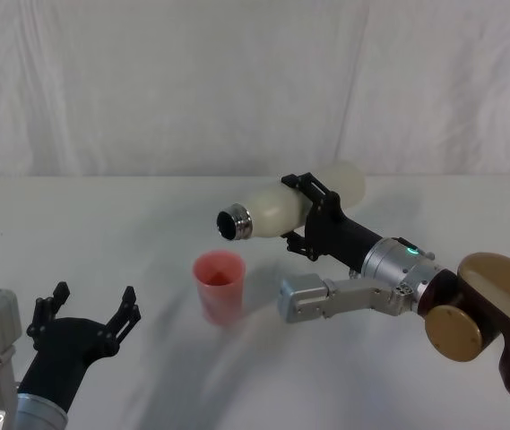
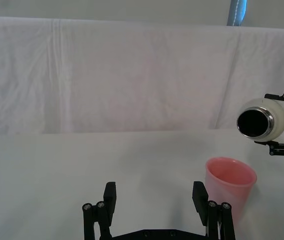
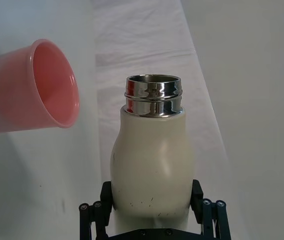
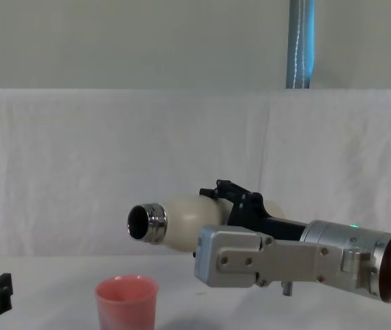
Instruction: Grasp the thermos with one hand and pour water into the cup lid.
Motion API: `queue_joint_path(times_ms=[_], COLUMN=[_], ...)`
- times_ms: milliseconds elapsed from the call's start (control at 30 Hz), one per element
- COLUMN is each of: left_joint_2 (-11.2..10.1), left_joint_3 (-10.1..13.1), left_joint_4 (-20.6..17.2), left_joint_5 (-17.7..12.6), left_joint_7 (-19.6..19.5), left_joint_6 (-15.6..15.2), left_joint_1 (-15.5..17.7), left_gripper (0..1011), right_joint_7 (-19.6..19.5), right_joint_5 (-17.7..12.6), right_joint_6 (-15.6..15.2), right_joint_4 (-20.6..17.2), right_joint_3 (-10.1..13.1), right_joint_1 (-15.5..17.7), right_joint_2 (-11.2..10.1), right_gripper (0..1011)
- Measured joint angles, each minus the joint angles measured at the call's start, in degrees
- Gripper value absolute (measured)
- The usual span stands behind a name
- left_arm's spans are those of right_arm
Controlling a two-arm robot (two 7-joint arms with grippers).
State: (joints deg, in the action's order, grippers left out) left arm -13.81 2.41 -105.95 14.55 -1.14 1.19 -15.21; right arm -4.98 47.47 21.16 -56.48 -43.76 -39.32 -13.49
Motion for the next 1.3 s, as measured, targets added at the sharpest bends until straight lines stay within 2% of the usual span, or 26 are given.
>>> queue_joint_path(times_ms=[1300], left_joint_2=[0.0], left_joint_3=[0.0], left_joint_4=[0.0], left_joint_5=[0.0], left_joint_7=[0.0], left_joint_6=[0.0], left_joint_1=[0.0], left_gripper=[1001], right_joint_7=[-0.9], right_joint_5=[2.5], right_joint_6=[-2.5], right_joint_4=[1.5], right_joint_3=[-1.5], right_joint_1=[-1.7], right_joint_2=[-0.3], right_gripper=[950])
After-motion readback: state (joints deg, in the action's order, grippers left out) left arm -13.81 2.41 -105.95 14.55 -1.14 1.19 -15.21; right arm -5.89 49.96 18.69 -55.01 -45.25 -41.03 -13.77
